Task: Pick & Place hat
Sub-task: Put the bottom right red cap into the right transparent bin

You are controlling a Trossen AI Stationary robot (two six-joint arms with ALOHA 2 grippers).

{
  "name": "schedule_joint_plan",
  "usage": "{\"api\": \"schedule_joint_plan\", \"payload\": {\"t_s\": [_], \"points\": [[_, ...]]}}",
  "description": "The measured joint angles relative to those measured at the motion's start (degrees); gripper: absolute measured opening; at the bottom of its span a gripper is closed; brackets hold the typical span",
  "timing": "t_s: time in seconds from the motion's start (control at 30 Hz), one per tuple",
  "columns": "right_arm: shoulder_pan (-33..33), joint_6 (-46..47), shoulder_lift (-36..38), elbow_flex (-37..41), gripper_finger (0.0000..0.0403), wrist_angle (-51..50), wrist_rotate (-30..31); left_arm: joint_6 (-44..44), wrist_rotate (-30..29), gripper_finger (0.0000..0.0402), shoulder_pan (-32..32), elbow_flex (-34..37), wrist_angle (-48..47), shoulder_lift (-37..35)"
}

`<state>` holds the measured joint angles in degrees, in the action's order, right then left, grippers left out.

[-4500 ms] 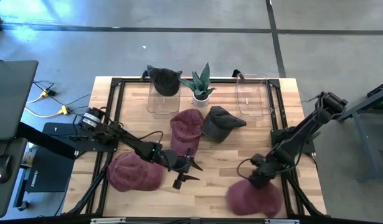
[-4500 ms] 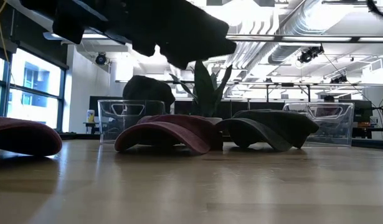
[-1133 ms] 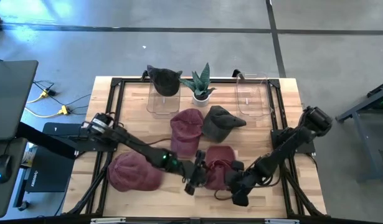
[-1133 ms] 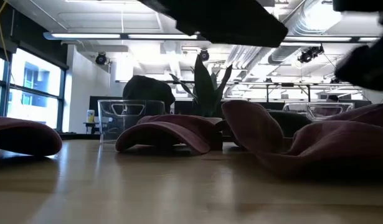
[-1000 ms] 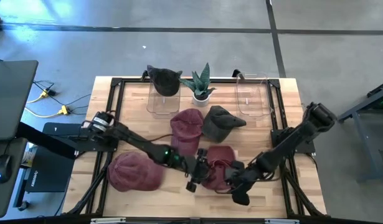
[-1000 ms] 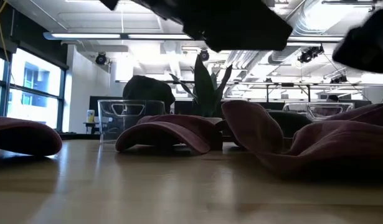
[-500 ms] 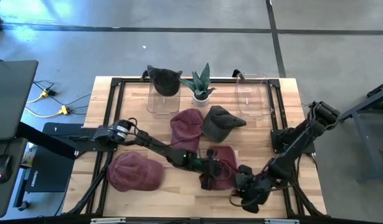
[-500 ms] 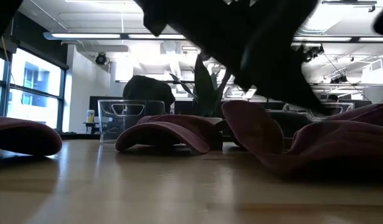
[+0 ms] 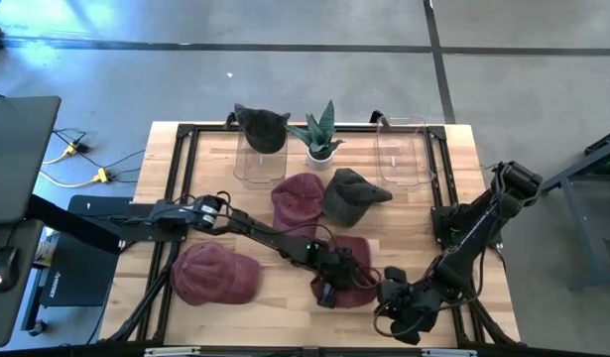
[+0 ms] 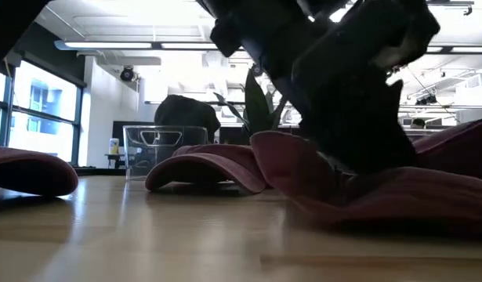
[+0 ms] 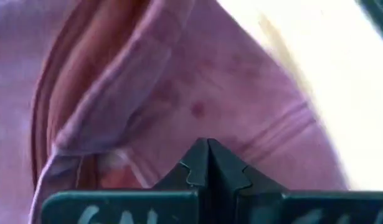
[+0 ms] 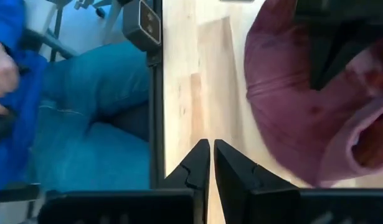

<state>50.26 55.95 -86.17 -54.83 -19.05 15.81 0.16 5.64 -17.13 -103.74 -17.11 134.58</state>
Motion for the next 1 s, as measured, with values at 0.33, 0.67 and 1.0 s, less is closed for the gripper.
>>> {"api": "schedule_joint_plan", "payload": {"t_s": [0.33,0.67,1.0], "points": [[-0.1,-12.6,-1.3,0.0,0.0031,2.1,8.2,6.6,-13.5,0.0005,-4.9,-2.1,-16.7,-9.3],[-3.7,-35.8,-11.5,-0.2,0.015,10.2,-2.4,8.6,-14.3,0.0005,-9.1,0.2,-23.8,-12.1],[-5.5,-44.0,-19.4,-3.6,0.0151,-2.6,5.1,10.1,-21.4,0.0005,-9.9,5.1,-16.9,-11.8]]}}
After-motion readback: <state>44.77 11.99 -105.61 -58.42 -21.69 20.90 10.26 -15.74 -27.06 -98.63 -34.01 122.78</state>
